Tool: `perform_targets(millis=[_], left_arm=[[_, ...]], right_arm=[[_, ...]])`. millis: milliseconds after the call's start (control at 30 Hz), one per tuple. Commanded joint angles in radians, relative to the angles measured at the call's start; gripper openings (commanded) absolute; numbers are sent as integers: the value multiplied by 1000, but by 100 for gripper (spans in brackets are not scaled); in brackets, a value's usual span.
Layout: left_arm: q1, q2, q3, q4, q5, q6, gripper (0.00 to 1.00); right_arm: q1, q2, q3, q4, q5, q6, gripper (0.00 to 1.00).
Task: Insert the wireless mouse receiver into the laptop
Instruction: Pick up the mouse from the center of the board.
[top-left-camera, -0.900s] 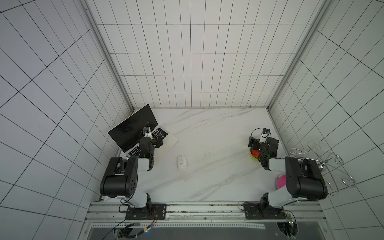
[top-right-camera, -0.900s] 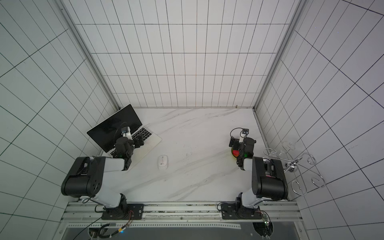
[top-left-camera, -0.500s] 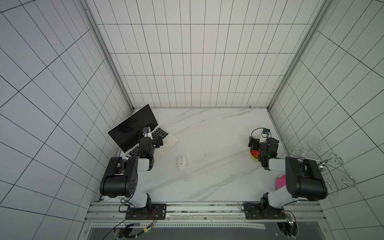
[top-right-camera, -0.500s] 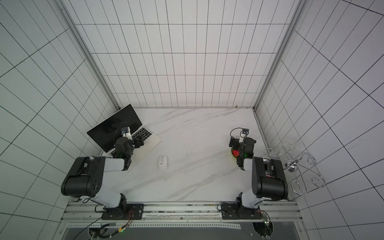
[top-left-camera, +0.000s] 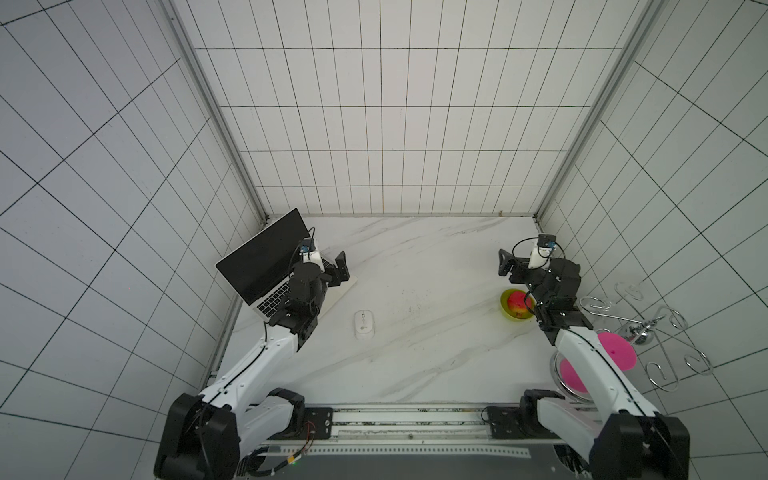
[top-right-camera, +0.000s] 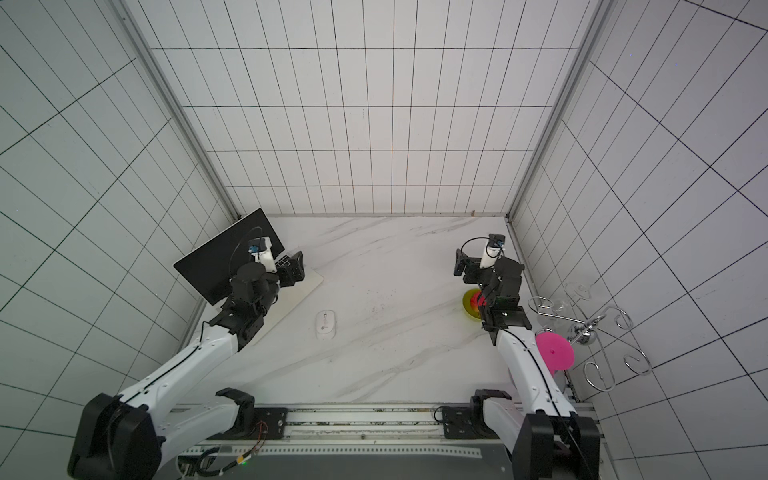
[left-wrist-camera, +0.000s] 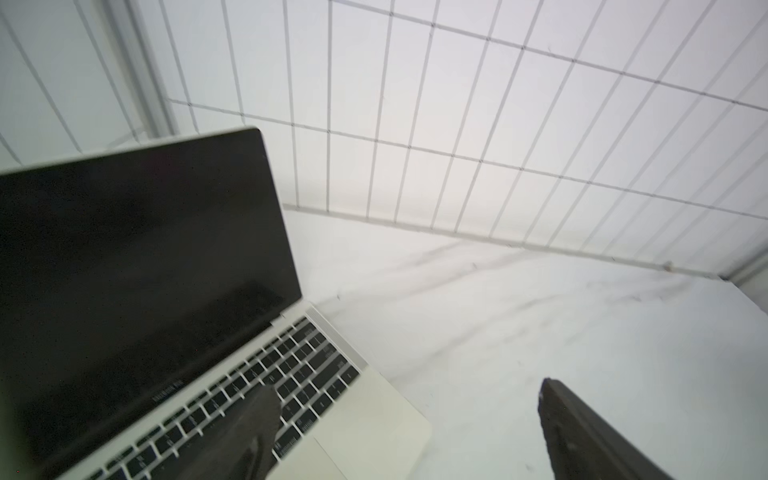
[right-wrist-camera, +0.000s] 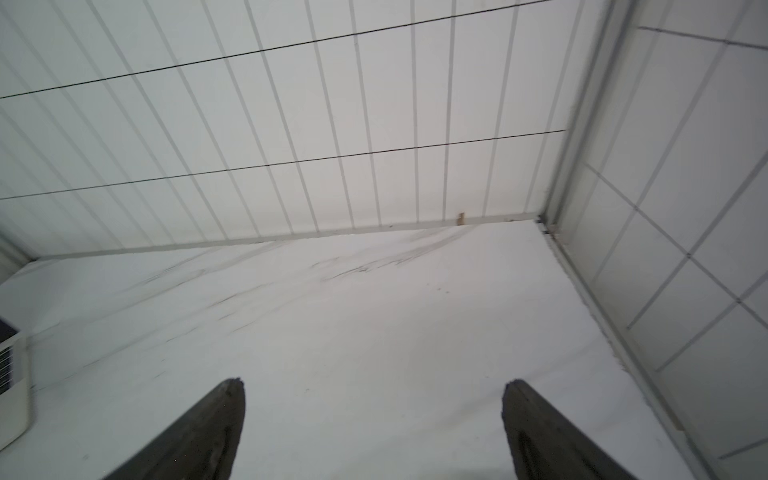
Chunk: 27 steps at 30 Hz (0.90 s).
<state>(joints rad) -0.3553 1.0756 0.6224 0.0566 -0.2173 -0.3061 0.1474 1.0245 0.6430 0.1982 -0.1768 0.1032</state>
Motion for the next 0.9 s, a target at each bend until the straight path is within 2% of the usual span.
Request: perform_targets(millis=[0, 67, 133, 233, 400, 600, 767, 867], left_arm=[[-92, 26, -12, -325, 46, -130, 98], [-151, 67, -7, -396, 121, -254, 98], [-189, 110, 5, -429, 138, -286, 98], [-224, 180, 25, -439, 155, -294, 98], [-232, 303, 78, -488, 151, -280, 98], [-269, 373, 128, -511, 97, -254, 95], [-276, 452, 174, -533, 58, -242, 79], [-292, 502, 207, -560, 25, -236, 76]], right_arm=[[188, 9, -1, -233, -53, 19, 99], [342, 9, -38, -231, -46, 30, 99], [470, 12, -74, -204, -29, 34, 99], [629, 28, -129, -142, 2, 57, 99], [823, 90, -182, -24, 47, 101, 99], [933, 186, -180, 41, 95, 124, 99], [958, 234, -172, 60, 120, 121, 99], [962, 242, -180, 70, 129, 122, 99]])
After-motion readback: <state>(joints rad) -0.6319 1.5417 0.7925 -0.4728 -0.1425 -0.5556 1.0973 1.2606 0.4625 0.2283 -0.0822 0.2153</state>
